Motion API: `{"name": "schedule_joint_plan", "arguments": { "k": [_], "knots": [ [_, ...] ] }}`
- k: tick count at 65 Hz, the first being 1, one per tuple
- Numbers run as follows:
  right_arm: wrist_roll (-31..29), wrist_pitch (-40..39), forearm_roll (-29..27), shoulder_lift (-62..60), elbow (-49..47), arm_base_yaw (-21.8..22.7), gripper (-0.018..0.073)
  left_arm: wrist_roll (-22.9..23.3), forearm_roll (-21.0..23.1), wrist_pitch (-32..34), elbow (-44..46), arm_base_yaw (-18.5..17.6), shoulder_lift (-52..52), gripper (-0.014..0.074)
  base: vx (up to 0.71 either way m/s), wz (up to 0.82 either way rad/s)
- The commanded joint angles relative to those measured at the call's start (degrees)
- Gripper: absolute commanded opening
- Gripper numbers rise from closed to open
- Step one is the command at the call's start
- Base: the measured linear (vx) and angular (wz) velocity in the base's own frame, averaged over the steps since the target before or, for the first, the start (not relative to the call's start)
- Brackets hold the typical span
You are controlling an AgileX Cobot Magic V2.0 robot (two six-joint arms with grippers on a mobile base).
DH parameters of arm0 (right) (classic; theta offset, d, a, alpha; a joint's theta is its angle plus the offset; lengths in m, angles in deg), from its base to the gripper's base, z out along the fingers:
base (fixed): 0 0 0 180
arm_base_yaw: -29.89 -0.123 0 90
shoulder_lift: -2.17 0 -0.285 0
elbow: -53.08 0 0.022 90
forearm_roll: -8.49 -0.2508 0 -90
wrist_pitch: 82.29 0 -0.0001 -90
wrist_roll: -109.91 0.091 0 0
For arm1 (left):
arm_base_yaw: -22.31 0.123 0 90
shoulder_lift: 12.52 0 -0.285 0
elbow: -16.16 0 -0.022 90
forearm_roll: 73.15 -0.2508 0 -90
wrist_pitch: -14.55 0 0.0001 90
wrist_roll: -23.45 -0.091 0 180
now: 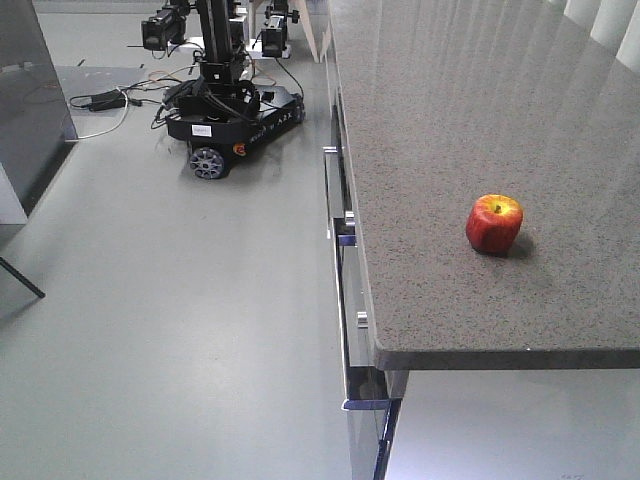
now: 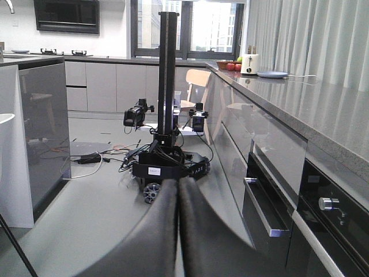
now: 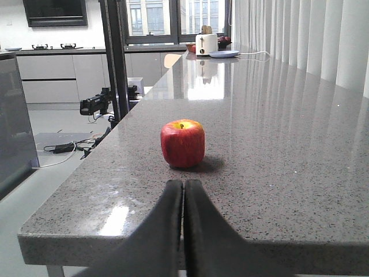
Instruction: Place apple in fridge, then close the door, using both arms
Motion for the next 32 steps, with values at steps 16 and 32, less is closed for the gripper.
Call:
{"name": "schedule_joint_plan", "arguments": {
  "k": [16,32],
  "knots": [
    [-0.4,-4.6,0.0,-0.7,0.0,0.2,-0.0002,0.0,0.4,4.2,-1.7,0.0,0.9,-0.0006,0.00,0.00],
    [-0.4,-5.6,-0.1,-0.7,0.0,0.2,-0.0002,0.0,0.4,4.2,-1.7,0.0,0.9,-0.0006,0.00,0.00]
  ]
}}
